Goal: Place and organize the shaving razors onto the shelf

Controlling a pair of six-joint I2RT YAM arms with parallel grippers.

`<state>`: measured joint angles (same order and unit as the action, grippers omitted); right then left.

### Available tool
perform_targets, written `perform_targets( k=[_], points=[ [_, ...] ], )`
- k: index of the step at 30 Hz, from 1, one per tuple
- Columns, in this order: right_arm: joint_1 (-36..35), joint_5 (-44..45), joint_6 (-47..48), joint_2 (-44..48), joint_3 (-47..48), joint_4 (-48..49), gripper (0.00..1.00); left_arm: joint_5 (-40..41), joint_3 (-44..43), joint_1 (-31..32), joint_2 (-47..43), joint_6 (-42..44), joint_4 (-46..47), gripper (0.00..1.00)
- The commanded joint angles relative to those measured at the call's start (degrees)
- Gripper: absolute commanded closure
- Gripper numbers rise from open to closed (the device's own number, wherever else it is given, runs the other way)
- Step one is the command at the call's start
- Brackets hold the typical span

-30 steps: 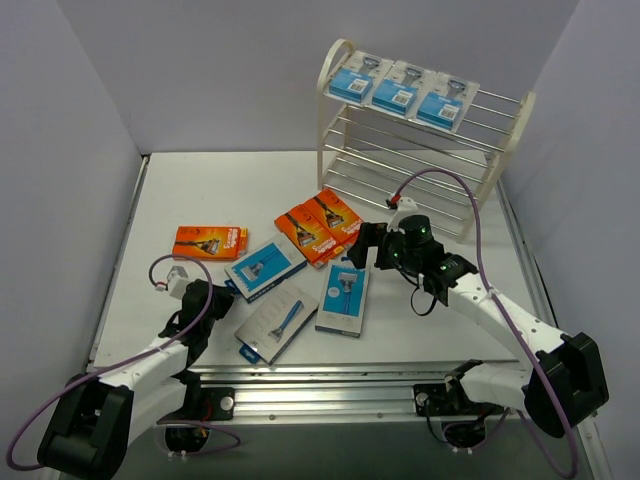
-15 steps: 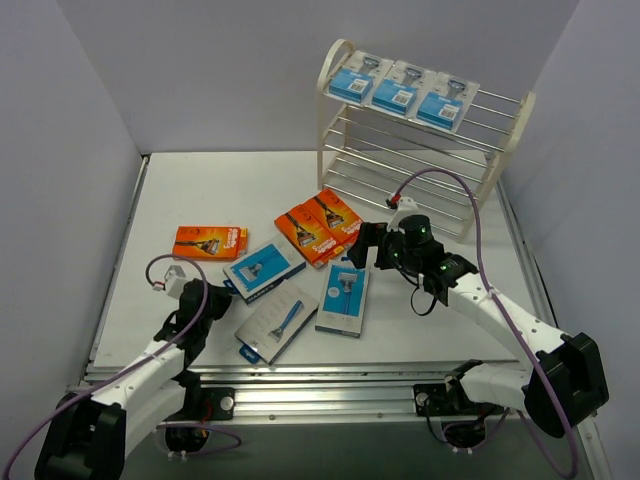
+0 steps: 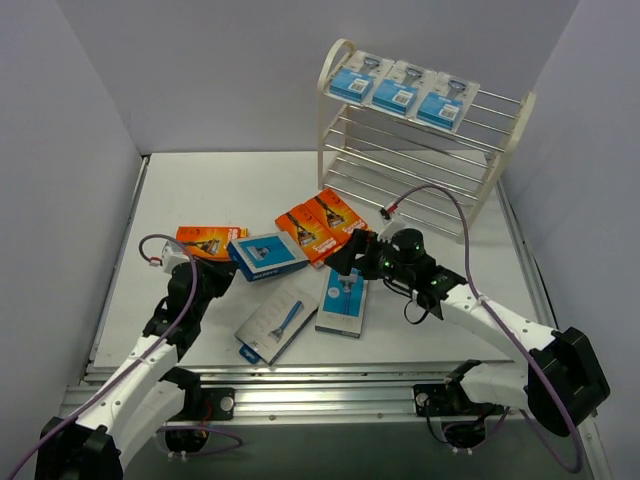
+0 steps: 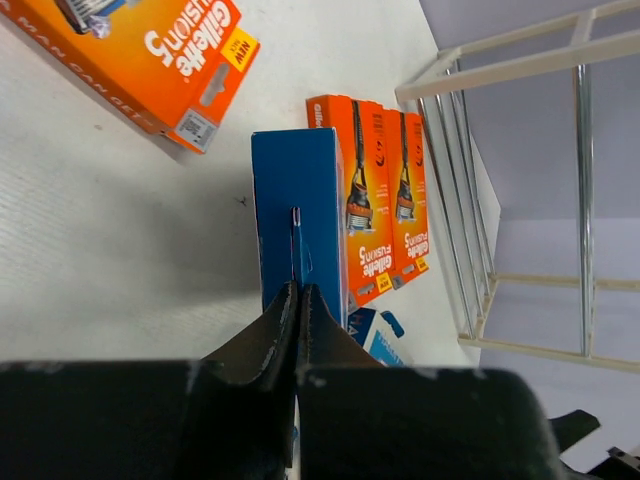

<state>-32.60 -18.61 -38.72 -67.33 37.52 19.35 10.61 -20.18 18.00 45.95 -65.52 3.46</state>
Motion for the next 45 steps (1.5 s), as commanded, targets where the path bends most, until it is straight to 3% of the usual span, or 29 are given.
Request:
perform_targets(
  k=[1, 10, 21, 45],
  points=[
    [-2.9, -1.43, -9.69, -0.6, -2.17, 12.96, 0.0, -4.63, -3.46, -0.16, 0.36, 1.0, 1.1, 0.98],
    [-9.14, 4.8, -26.38, -6.58, -7.72, 32.66, 0.0, -9.29, -6.18, -0.16, 0.98, 3.82, -0.74, 0.98],
    [-15.39, 9.38, -40.55, -26.52, -8.17, 56.82, 0.01, -12.9, -12.59, -0.16, 0.89, 11.36, -9.16, 0.98],
    [-21.37, 11.49, -46.36, -36.03, -1.13, 60.54, 0.0, -15.71, -10.58, -0.16, -1.22, 12.25, -10.94, 0.98]
  ],
)
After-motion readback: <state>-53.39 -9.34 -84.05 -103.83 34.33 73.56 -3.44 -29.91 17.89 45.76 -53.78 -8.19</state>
